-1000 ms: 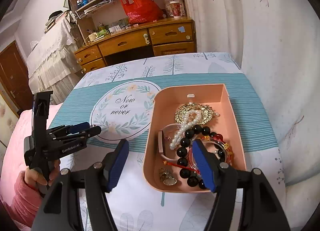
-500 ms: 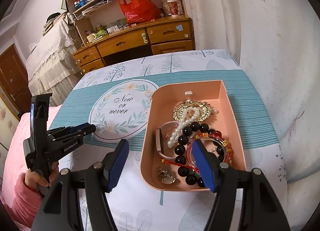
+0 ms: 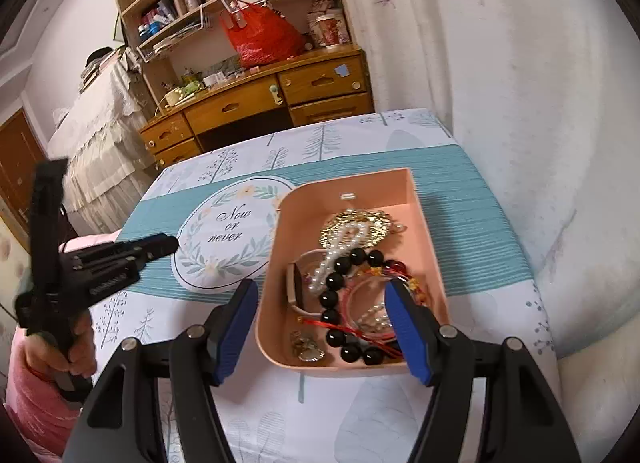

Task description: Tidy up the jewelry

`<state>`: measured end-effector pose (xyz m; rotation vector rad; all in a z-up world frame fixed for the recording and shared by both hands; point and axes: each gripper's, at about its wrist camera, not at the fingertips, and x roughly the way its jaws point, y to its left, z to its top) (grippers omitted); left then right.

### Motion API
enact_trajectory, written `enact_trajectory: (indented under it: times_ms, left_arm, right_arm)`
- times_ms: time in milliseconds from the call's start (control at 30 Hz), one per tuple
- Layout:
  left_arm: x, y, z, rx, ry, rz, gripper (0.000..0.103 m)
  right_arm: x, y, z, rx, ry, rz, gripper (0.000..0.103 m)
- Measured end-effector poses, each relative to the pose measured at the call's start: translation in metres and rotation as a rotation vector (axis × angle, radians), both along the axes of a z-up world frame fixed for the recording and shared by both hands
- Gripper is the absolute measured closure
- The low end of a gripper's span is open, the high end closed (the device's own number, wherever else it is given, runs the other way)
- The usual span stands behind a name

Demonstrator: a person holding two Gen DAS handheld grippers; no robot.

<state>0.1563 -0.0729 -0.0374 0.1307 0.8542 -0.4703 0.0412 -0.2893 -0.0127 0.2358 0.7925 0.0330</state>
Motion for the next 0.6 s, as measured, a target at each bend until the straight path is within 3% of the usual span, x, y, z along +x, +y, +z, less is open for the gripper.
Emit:
enact_trajectory:
  times_ms: [300,600]
  left_arm:
    - [-0.027,-0.060,0.035,-0.045,-0.036,-0.180,0.089]
    - [-0.049,-0.114,0.026,-0.045,0.053,-0.300,0.089]
  right_arm:
    - [-0.017,-0.025,-0.005,0.022,-0.003,-0.064,0.037]
    - [-0.035,-0.041,-0.012,0.022,0.015,-0.117,0.037]
